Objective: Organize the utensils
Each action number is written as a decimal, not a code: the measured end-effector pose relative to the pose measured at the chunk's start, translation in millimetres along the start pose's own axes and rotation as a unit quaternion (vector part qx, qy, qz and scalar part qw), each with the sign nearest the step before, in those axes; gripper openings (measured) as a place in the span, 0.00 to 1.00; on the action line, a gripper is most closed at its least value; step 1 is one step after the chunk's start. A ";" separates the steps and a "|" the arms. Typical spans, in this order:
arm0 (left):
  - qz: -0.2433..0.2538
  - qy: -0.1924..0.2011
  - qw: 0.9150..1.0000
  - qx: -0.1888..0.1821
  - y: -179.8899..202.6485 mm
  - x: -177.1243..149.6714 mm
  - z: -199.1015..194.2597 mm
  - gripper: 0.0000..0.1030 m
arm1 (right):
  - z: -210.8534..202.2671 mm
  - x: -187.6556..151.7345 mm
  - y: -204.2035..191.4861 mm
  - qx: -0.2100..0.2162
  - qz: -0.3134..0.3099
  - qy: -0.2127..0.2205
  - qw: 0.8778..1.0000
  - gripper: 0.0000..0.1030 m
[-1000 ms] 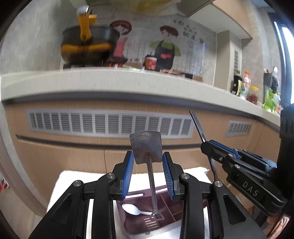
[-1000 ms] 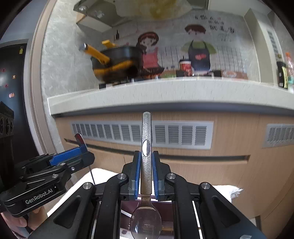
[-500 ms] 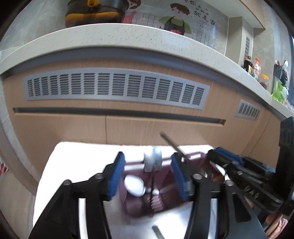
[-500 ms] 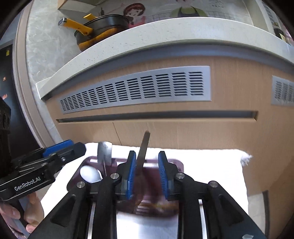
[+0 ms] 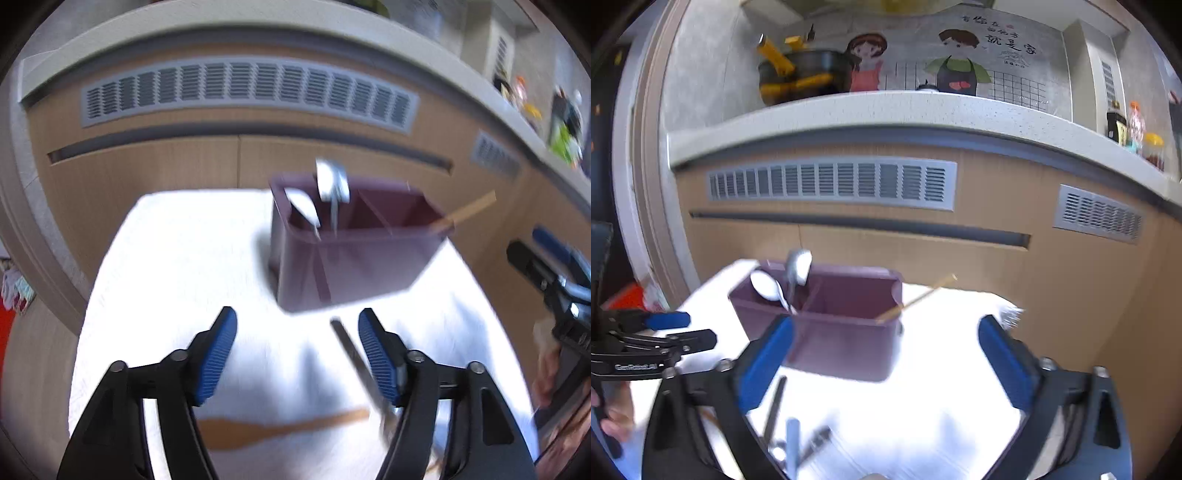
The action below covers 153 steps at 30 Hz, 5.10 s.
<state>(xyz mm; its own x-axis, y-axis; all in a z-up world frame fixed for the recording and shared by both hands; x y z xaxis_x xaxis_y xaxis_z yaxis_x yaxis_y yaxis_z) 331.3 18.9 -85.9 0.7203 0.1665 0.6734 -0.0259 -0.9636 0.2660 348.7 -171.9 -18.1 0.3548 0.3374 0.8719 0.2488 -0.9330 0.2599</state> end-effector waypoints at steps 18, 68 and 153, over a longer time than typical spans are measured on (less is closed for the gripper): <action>-0.028 -0.081 0.995 0.047 -66.2 -73.5 -13.2 0.69 | 42.8 -105.6 -101.3 0.173 -0.036 -0.214 0.961 0.31; 0.141 -0.174 0.974 -0.032 51.3 -80.4 25.8 0.12 | -13.6 -114.9 -43.6 0.146 0.036 -0.180 0.972 0.10; -0.040 -0.069 0.997 0.014 -11.0 -87.9 -12.7 0.25 | 29.0 -90.8 -108.0 0.211 -0.034 -0.186 0.959 0.25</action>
<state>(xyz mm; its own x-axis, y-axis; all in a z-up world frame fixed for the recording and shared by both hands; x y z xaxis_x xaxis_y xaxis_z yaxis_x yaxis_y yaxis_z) 259.5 17.5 -139.3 0.8076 0.2155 0.5489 0.0535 -0.9538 0.2956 315.8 -98.1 -137.4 0.6023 0.4895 0.6306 0.5977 -0.8001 0.0503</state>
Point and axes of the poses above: each gripper's, at about its wrist camera, not at the fingertips, and z roughly the way its jaws point, y to its right, x to its top, the point moved 9 cm from there along z, roughly the way its jaws point, and after that the axes turned 11 degrees about -z, right-handed, at the moved point
